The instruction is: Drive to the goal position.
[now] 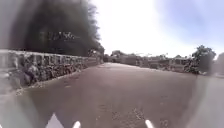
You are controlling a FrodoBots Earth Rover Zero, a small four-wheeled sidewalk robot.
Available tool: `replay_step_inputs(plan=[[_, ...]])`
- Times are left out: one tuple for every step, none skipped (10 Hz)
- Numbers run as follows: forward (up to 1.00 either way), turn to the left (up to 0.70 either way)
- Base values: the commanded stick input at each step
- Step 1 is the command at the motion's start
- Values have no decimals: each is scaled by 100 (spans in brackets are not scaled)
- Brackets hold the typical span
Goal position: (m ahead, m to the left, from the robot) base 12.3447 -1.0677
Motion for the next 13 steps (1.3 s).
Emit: replay_step_inputs(plan=[[85, 0], [85, 0], [85, 0], [85, 0], [85, 0], [85, 0], [85, 0], [85, 0], [85, 0], [85, 0], [85, 0], [85, 0], [85, 0]])
